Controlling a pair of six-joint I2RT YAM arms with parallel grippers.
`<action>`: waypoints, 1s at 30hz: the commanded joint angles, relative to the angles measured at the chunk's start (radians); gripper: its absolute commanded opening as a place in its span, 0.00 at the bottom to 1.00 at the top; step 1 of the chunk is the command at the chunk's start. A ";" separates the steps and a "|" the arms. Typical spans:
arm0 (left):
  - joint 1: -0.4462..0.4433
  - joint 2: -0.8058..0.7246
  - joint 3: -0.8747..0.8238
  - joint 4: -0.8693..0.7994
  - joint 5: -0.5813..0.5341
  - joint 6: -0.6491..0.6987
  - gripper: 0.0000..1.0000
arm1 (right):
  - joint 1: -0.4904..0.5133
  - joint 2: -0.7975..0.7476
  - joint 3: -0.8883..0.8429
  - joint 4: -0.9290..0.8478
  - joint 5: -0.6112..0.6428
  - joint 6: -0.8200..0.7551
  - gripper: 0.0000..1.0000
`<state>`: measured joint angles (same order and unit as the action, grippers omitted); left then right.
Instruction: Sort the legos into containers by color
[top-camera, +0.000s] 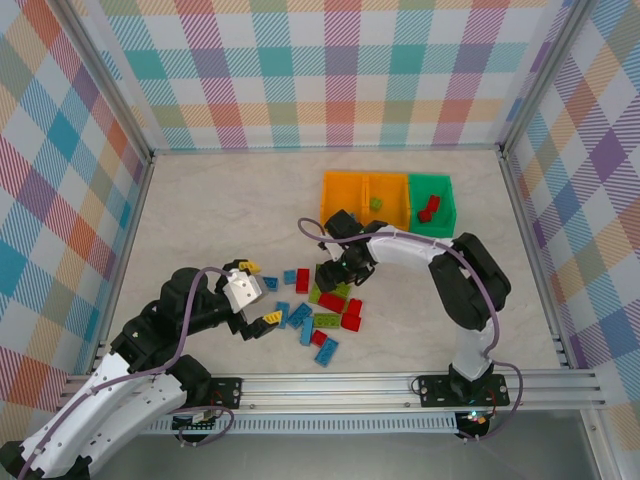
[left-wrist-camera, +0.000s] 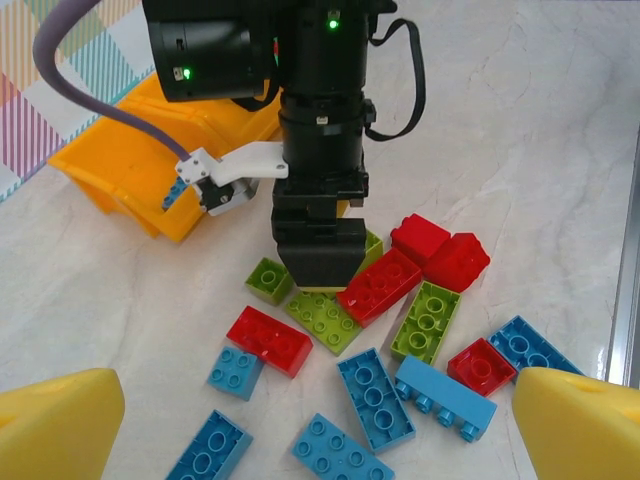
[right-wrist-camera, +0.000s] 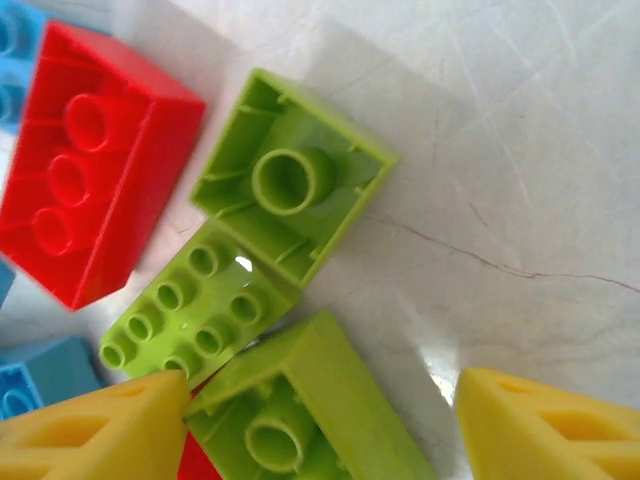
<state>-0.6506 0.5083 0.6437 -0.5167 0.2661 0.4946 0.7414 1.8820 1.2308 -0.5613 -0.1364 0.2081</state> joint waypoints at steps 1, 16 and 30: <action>0.012 -0.008 -0.015 0.035 0.018 -0.005 1.00 | 0.007 0.013 0.020 -0.006 0.062 0.023 0.66; 0.016 -0.011 -0.021 0.038 0.034 -0.004 1.00 | -0.024 -0.160 -0.064 0.016 0.274 0.130 0.32; 0.019 -0.022 -0.028 0.049 0.018 -0.010 1.00 | -0.340 -0.117 0.207 0.148 0.414 0.069 0.27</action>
<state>-0.6449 0.4976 0.6292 -0.5121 0.2790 0.4938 0.4496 1.6676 1.3624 -0.4389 0.2733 0.2989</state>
